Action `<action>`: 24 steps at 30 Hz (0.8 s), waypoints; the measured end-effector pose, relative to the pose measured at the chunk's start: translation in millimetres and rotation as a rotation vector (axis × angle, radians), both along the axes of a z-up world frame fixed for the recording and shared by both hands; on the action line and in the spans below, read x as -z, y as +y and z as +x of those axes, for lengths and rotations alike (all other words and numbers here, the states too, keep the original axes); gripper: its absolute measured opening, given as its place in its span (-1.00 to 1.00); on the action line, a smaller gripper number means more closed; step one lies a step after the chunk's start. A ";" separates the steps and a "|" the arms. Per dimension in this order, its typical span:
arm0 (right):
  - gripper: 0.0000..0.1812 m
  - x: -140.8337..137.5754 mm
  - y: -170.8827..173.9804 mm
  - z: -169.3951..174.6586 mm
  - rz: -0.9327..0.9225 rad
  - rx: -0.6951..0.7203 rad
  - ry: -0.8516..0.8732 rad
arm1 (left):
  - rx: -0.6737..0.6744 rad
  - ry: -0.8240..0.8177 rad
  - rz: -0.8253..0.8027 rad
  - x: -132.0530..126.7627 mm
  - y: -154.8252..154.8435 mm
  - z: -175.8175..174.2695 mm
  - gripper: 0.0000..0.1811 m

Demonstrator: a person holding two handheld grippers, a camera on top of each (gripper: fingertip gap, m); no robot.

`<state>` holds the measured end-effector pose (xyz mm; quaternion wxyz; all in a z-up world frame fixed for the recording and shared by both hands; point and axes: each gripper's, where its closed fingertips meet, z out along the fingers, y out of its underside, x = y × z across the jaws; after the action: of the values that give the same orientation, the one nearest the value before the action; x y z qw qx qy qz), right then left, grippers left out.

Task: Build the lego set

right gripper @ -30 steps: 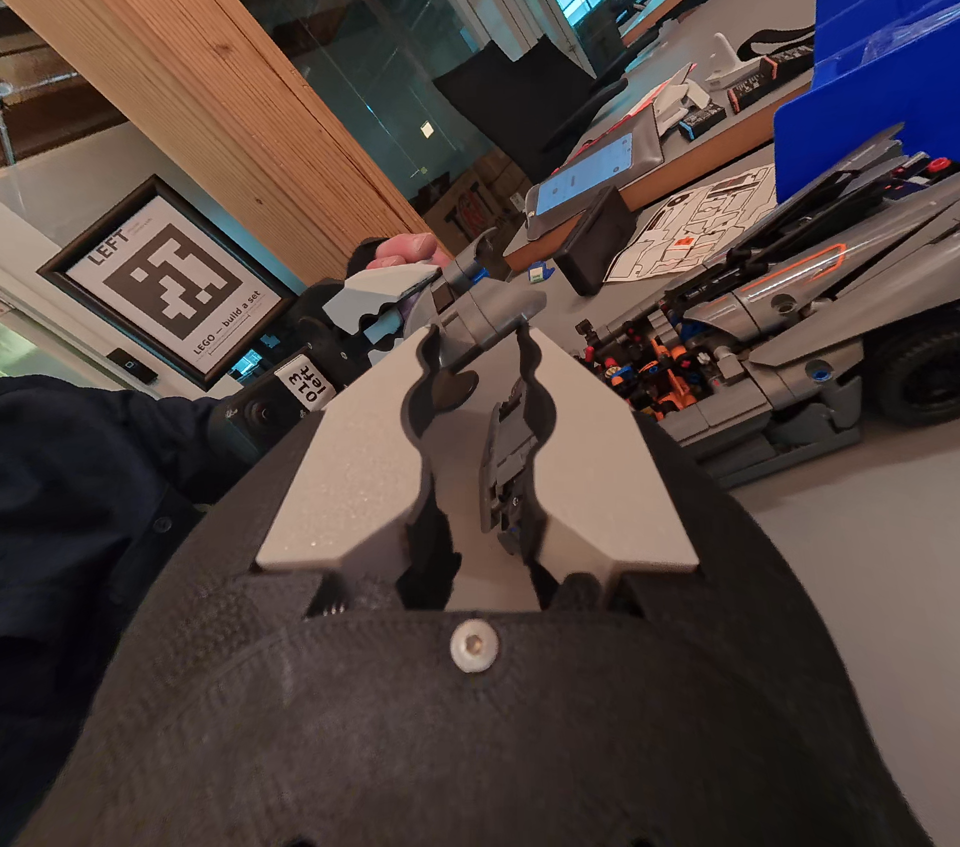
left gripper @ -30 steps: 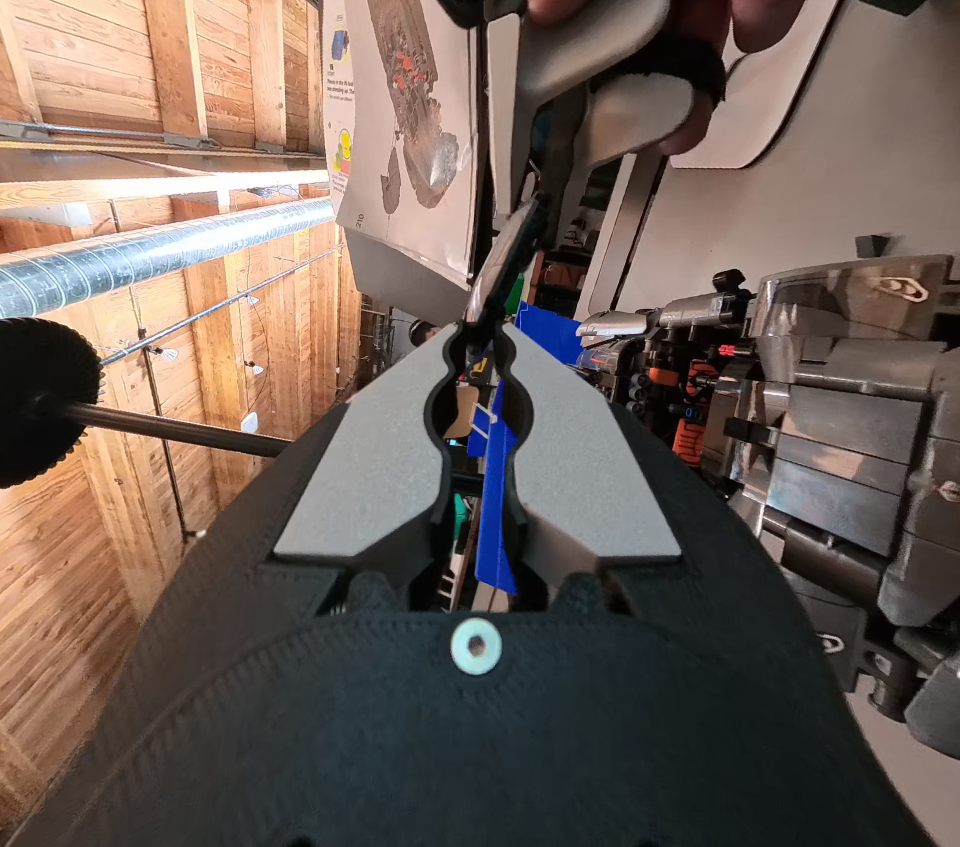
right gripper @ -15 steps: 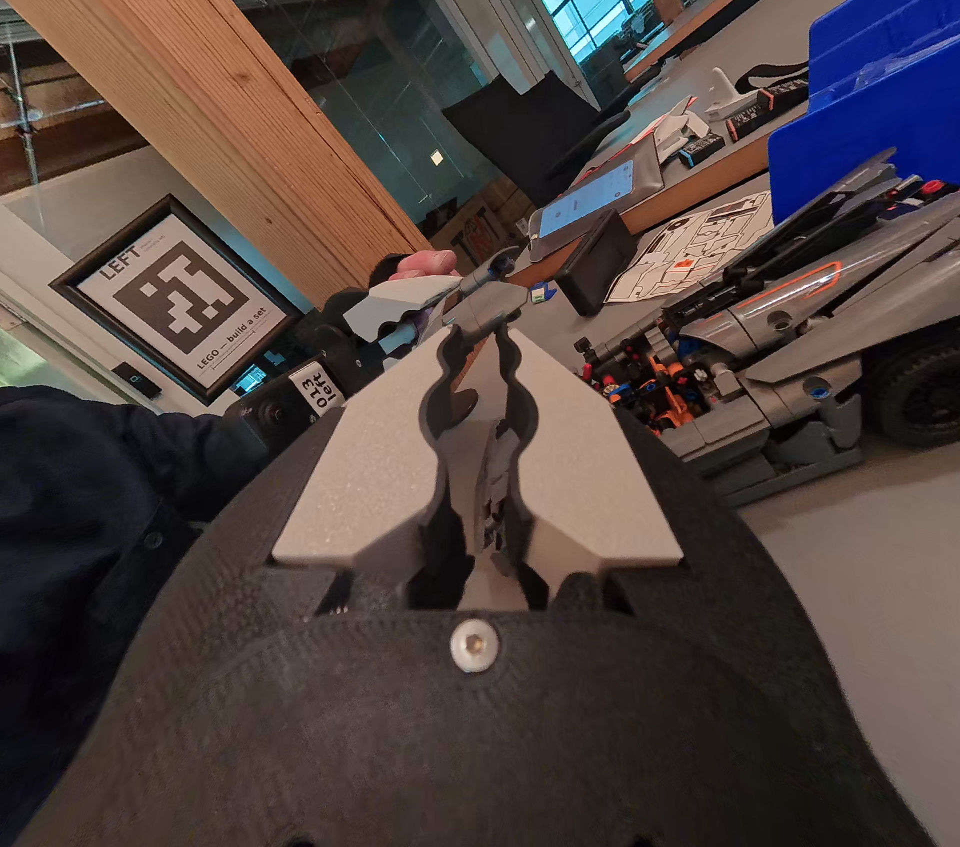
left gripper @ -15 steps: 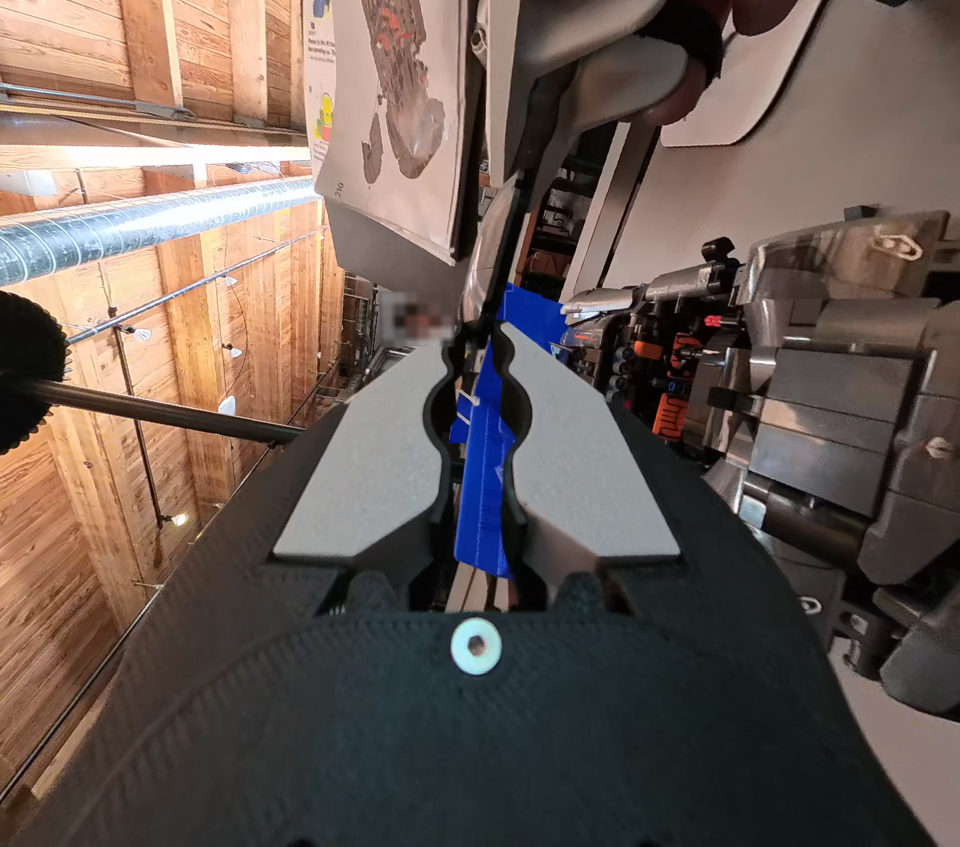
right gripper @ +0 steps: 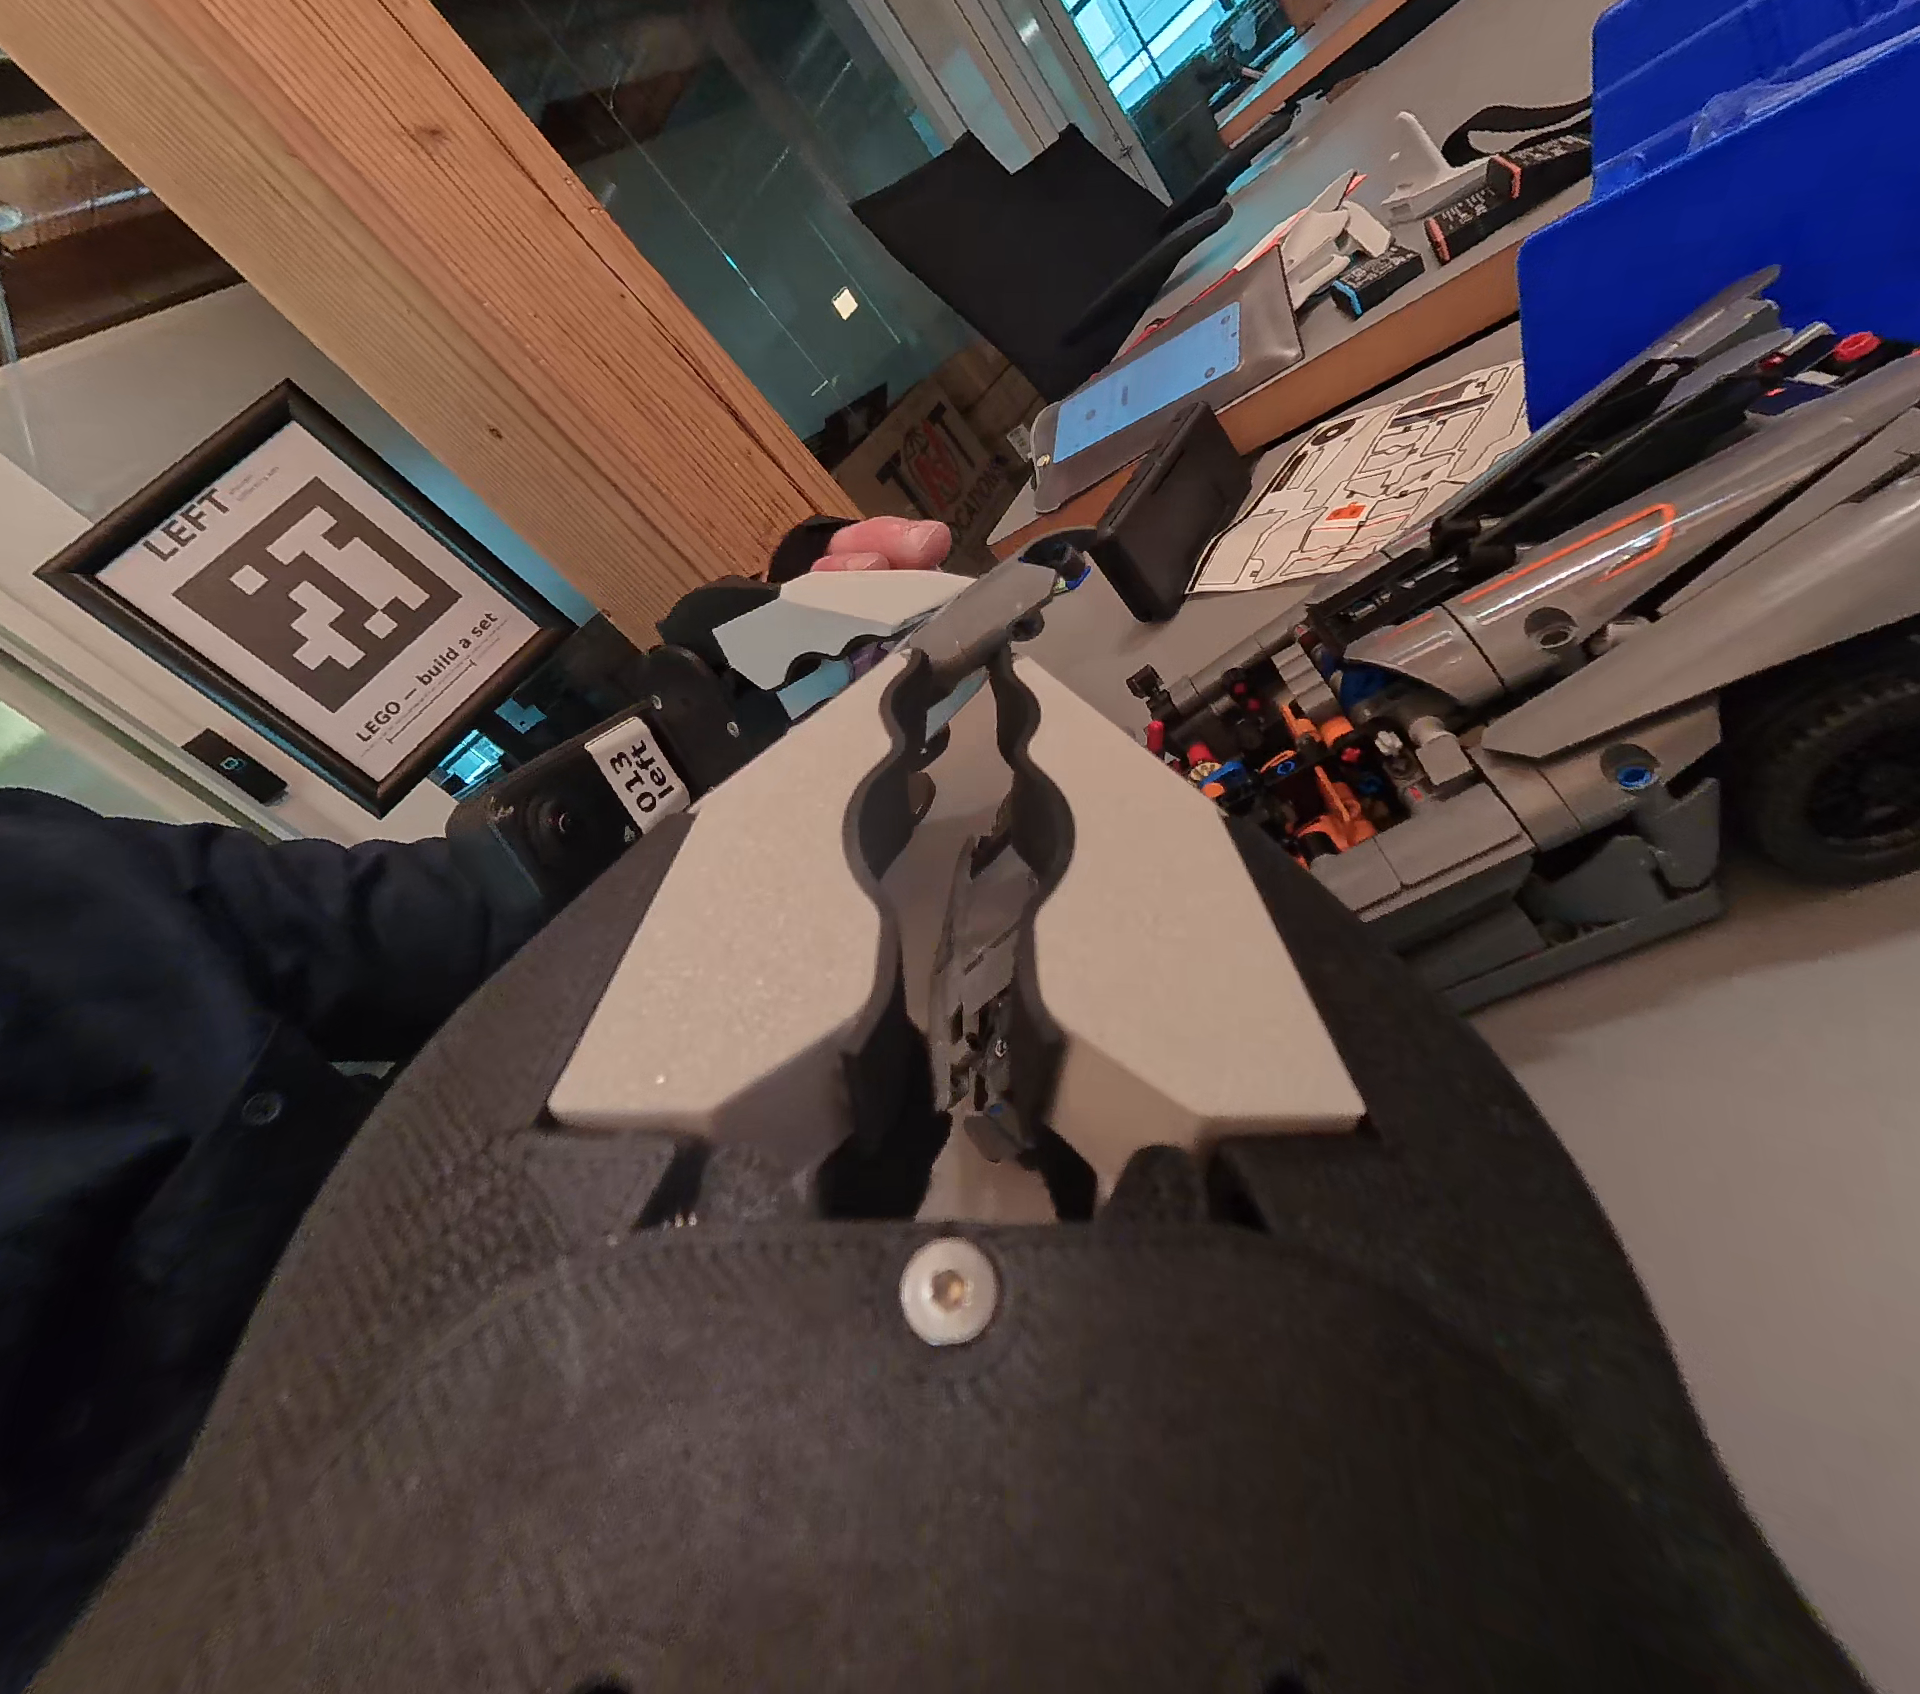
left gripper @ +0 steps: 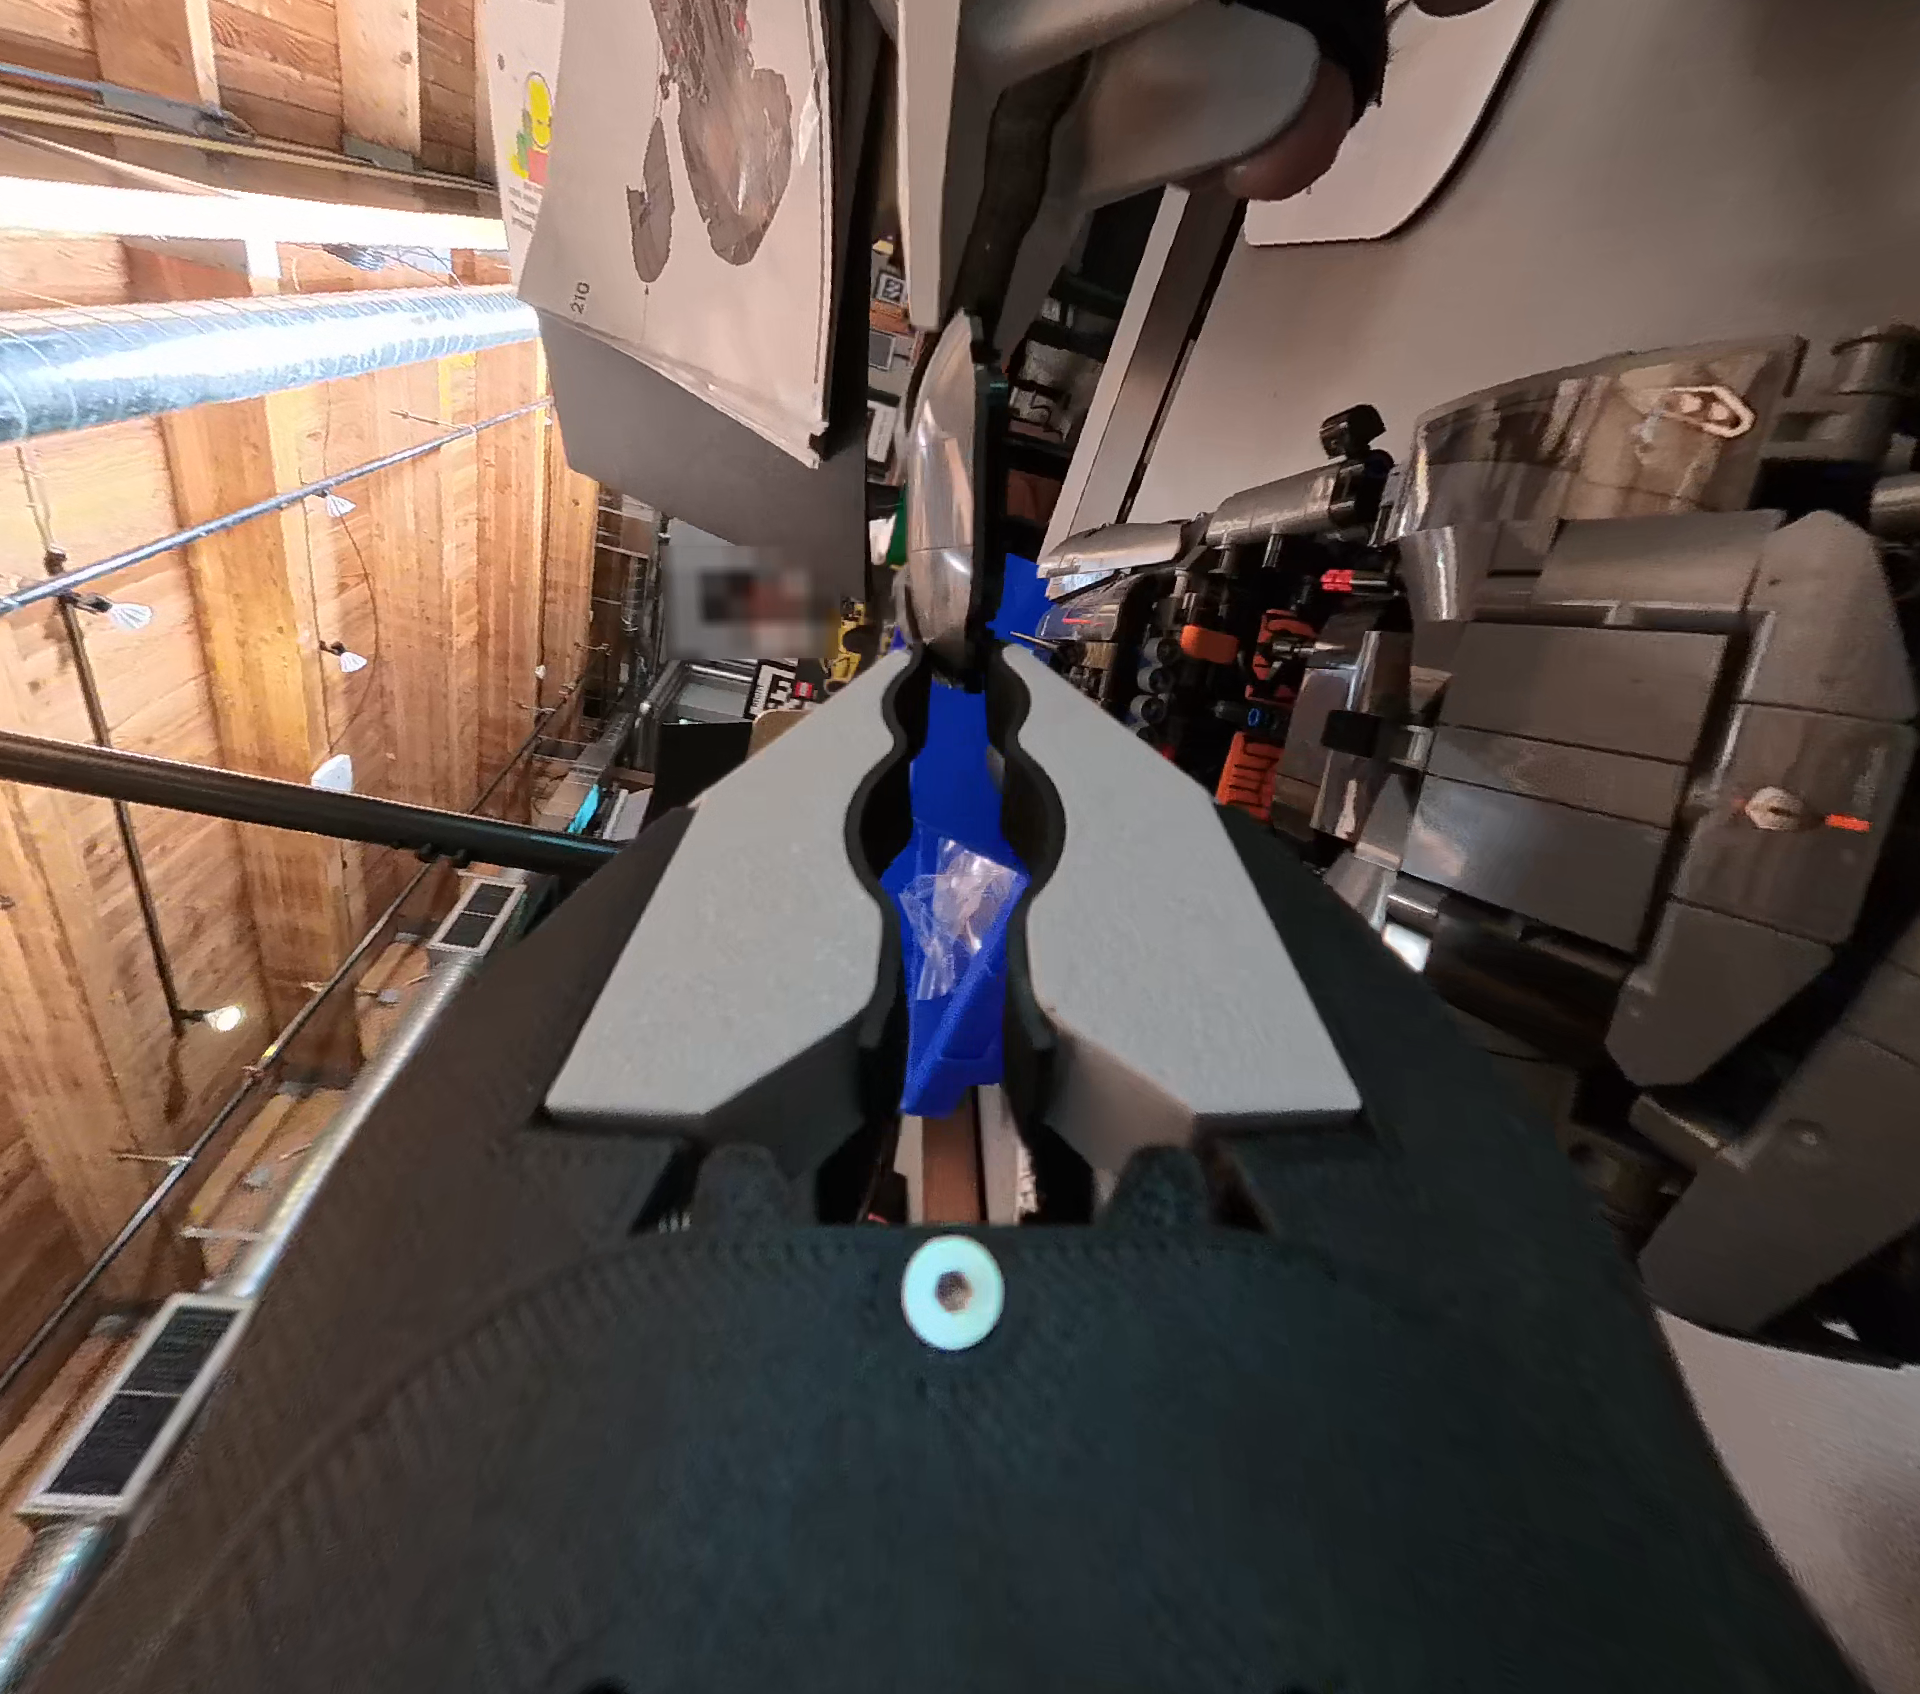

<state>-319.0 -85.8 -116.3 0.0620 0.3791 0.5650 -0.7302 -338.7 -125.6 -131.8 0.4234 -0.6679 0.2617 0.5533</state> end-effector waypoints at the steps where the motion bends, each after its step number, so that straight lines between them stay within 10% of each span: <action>1: -0.89 -0.7 0.0 -0.1 -0.004 0.000 -0.001 | 0.004 -0.020 0.006 -0.5 -0.1 0.0 -0.91; 24: -0.72 -1.3 -0.7 -5.2 0.067 0.050 0.028 | 0.214 -0.774 0.136 -10.8 1.4 6.4 -0.94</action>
<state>-324.2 -86.5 -115.1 0.0231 0.3847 0.5801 -0.7175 -332.3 -124.2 -121.0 0.5889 -0.7663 0.1138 0.2302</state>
